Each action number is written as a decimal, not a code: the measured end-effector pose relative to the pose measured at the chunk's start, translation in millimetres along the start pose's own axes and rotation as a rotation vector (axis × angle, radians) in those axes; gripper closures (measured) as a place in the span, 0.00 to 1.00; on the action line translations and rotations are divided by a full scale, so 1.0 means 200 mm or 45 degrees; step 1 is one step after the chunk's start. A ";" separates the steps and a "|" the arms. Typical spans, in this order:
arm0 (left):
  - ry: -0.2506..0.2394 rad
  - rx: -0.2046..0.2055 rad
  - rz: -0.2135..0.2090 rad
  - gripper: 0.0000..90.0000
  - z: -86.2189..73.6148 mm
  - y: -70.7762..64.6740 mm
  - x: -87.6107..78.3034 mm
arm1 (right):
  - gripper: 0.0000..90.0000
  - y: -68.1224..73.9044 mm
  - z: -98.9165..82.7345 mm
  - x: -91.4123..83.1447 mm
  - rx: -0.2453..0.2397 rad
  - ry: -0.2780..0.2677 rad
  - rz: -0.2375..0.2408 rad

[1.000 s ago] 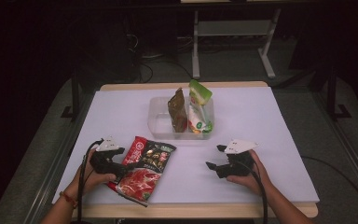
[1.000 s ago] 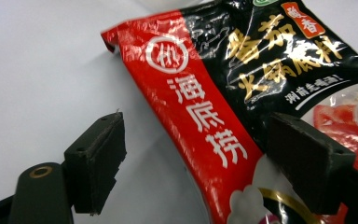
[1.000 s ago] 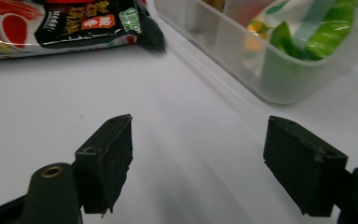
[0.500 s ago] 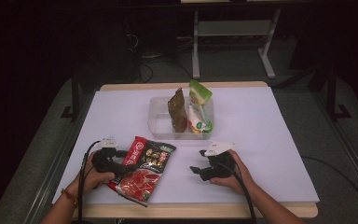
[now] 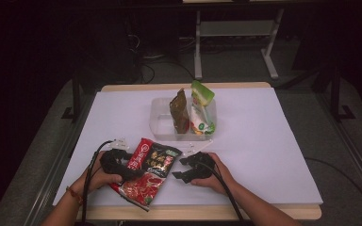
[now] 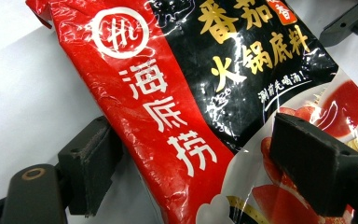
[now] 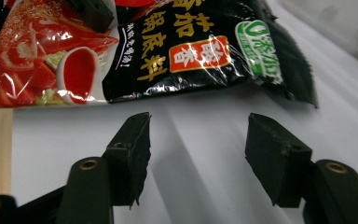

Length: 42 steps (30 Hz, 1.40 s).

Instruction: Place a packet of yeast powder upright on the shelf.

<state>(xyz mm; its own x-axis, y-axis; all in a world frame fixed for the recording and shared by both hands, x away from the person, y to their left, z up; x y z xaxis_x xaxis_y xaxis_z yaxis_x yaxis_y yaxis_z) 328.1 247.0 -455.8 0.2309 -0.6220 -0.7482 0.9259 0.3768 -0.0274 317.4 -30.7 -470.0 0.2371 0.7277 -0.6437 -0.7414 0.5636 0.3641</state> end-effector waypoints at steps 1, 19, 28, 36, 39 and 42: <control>0.001 0.008 -0.006 0.18 0.00 0.00 0.00 | 0.41 0.00 0.01 0.00 0.014 0.002 0.013; 0.041 0.011 -0.009 0.14 0.09 -0.04 0.07 | 0.35 -0.02 0.07 -0.01 0.138 -0.057 0.131; -0.016 -0.002 -0.021 0.14 0.06 -0.03 0.06 | 0.44 0.04 0.09 0.00 0.021 -0.127 0.004; -0.046 -0.027 -0.058 0.12 0.05 -0.01 0.06 | 0.46 0.08 0.08 -0.01 -0.123 -0.217 -0.039; -0.053 -0.039 -0.053 0.09 0.06 0.00 0.07 | 0.48 0.10 0.07 -0.02 -0.184 -0.247 -0.055; -0.055 -0.052 -0.050 0.08 0.07 0.00 0.08 | 0.48 0.10 0.07 -0.02 -0.199 -0.259 -0.058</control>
<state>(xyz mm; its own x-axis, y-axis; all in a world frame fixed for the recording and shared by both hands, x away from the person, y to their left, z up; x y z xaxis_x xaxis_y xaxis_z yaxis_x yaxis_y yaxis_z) 337.1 226.8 -458.6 0.2079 -0.6658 -0.7166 0.9218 0.3785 -0.0842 310.2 -16.9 -451.1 0.3824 0.7753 -0.5027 -0.8111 0.5423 0.2193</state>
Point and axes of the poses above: each handheld gripper's, and its own axes: x roughly forward along the jaws, z roughly out of its top, y roughly to its left, the point moved 2 cm from there along x, roughly forward along the jaws, and after that the axes turned 15 degrees about x, right-handed, at the moved point
